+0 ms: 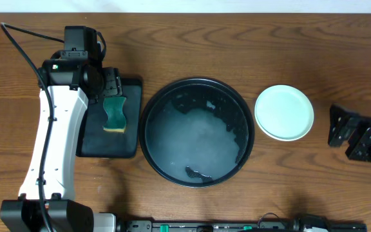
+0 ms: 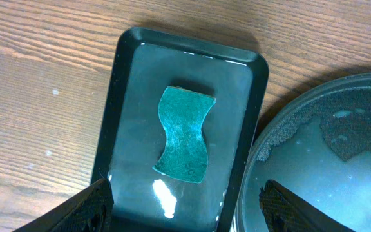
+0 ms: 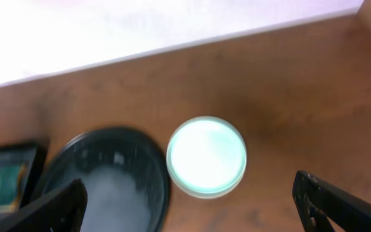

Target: Clean dirty plates on tray and stack at the side

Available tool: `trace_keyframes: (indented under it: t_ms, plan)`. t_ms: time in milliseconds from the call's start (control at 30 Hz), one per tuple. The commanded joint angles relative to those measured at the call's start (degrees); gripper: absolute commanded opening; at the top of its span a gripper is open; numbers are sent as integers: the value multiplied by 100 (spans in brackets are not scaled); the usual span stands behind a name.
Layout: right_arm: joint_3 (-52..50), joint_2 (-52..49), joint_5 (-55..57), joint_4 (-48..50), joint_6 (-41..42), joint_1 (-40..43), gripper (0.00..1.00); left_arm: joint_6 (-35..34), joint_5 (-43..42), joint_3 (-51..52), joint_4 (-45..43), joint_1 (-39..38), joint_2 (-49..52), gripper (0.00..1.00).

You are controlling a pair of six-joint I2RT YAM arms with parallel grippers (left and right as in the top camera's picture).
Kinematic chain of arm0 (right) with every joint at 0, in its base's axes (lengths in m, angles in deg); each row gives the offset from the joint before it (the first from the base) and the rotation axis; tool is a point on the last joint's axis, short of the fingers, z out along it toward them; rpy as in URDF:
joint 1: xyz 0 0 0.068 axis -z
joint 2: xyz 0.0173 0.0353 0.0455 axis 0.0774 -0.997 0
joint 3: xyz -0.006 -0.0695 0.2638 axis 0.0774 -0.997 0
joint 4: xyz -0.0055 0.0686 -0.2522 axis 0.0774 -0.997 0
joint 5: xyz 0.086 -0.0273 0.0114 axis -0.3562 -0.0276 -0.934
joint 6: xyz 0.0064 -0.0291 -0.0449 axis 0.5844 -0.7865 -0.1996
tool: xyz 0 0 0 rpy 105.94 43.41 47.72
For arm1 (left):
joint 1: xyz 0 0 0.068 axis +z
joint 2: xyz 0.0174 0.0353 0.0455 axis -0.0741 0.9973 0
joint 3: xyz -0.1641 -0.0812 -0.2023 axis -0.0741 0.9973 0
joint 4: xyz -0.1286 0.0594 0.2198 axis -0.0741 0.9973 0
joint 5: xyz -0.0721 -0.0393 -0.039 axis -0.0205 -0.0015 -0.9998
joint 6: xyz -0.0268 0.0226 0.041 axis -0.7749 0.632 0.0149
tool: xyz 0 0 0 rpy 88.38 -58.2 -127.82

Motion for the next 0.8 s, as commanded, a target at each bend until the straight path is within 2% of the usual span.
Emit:
trace_keyframes:
  t_ms: [0, 533, 633, 767]
  plan:
    - [-525, 262, 177, 535, -195, -109, 99, 24, 92, -63, 31, 35, 24, 74]
    - [-6524, 3237, 109, 5858, -326, -625, 99, 24, 92, -63, 31, 35, 24, 74]
    - [-7416, 3650, 111, 6714, -304, -697, 99, 24, 92, -63, 31, 35, 24, 74]
    - [-8240, 4087, 114, 7399, -302, -737, 99, 24, 92, -63, 31, 35, 24, 74]
